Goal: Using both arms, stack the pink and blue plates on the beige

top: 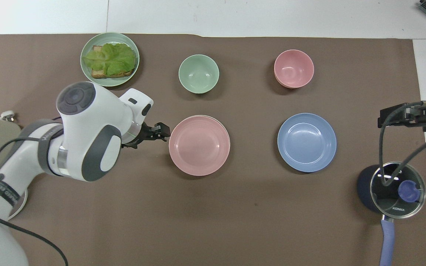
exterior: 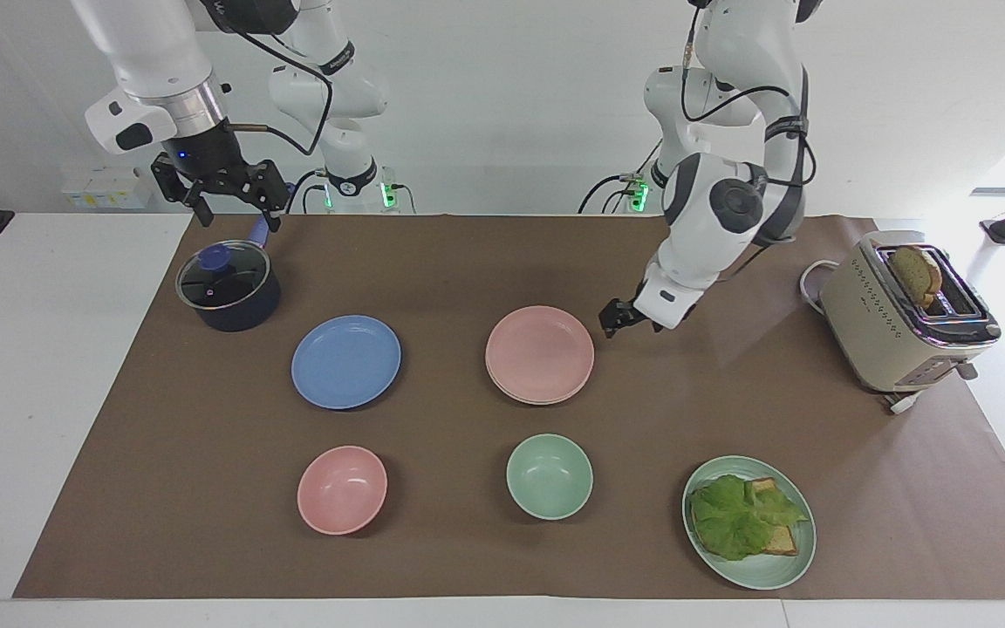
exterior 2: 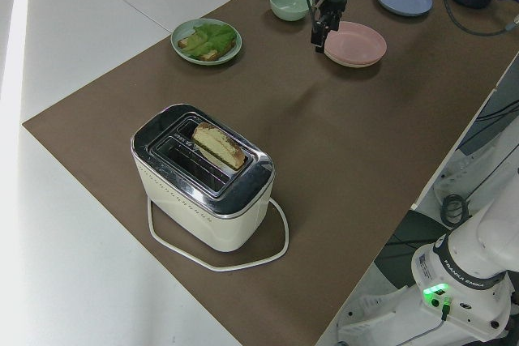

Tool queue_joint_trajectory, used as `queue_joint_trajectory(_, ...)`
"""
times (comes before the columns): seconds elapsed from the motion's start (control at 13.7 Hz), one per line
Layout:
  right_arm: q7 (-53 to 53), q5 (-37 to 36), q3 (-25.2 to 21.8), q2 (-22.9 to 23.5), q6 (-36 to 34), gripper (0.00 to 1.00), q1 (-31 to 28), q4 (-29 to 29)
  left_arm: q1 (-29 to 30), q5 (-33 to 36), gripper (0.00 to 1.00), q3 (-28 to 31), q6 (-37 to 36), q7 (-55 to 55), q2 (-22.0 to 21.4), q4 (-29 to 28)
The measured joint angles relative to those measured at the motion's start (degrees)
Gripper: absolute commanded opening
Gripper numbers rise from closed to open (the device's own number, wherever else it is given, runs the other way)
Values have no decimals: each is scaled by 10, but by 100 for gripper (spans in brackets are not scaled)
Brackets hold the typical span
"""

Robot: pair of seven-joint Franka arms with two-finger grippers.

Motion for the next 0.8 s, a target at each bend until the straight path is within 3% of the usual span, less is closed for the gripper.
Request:
queue_joint_trajectory(0.36,0,0,0,0,9,100,-11,0,131,23,100,4,-102,174,-45,72)
queue_joint_trajectory(0.66,-7,0,-1,0,38,100,-20,-6,143,58,100,-3,-207,198,-66,157)
queue_joint_trajectory(0.8,-11,0,-1,1,55,100,-23,-21,142,60,100,-10,-217,198,-75,169)
